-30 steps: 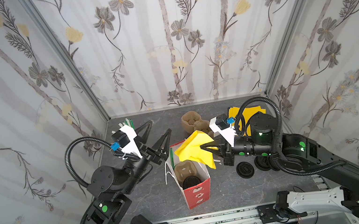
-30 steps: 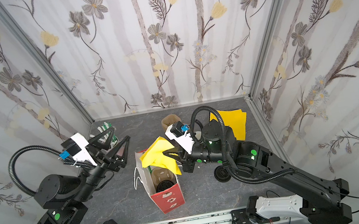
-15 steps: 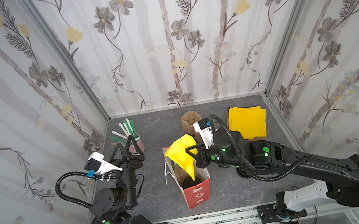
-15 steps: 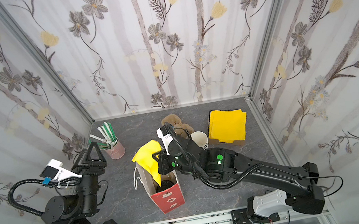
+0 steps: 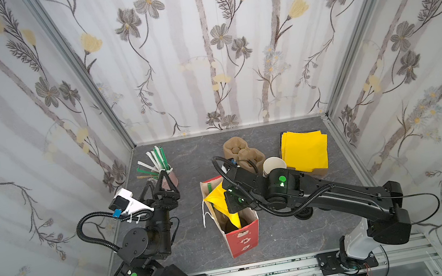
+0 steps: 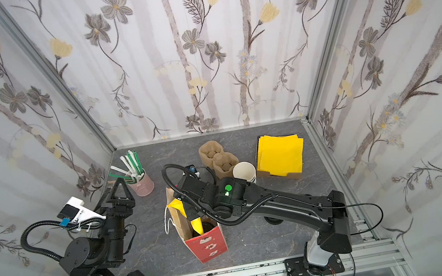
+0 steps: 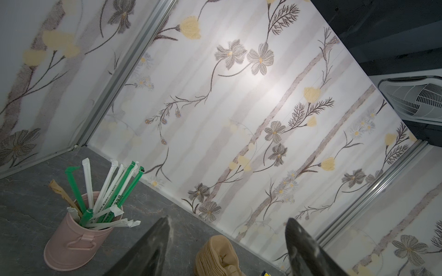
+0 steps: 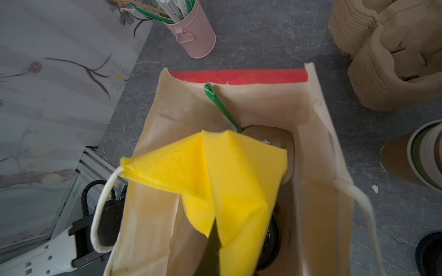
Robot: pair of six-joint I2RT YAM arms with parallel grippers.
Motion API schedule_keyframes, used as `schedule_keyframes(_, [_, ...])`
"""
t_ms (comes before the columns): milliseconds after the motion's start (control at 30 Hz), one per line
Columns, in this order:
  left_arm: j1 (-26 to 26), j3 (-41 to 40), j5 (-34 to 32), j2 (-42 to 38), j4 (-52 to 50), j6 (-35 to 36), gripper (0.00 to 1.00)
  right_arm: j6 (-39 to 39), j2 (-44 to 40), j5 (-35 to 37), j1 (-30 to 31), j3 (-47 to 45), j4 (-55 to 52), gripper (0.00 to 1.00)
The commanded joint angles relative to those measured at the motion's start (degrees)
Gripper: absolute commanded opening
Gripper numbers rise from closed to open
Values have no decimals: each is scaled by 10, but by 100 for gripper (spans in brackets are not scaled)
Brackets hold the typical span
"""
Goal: Pack a coffee takeout order
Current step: Place the napkin in the takeout bag.
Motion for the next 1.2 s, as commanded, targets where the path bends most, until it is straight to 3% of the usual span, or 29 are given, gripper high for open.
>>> schedule_keyframes(0, [0, -2, -15, 0, -6, -10, 77, -3, 21, 33, -1, 17, -27, 0])
schedule_keyframes(433, [0, 1, -28, 9, -27, -27, 74, -22, 102, 56, -3, 53, -28, 1])
schedule_keyframes(567, [0, 1, -29, 16, -29, -31, 74, -24, 107, 57, -4, 52, -26, 31])
schedule_keyframes(833, [0, 4, -22, 28, -29, -28, 74, -21, 62, 78, 3, 56, -2, 55])
schedule_keyframes(1033, [0, 3, -23, 44, -31, -28, 74, -34, -15, 102, 20, 50, 30, 62])
schedule_keyframes(1167, [0, -2, -65, 49, -45, -23, 74, -37, -93, 165, 19, 21, 49, 62])
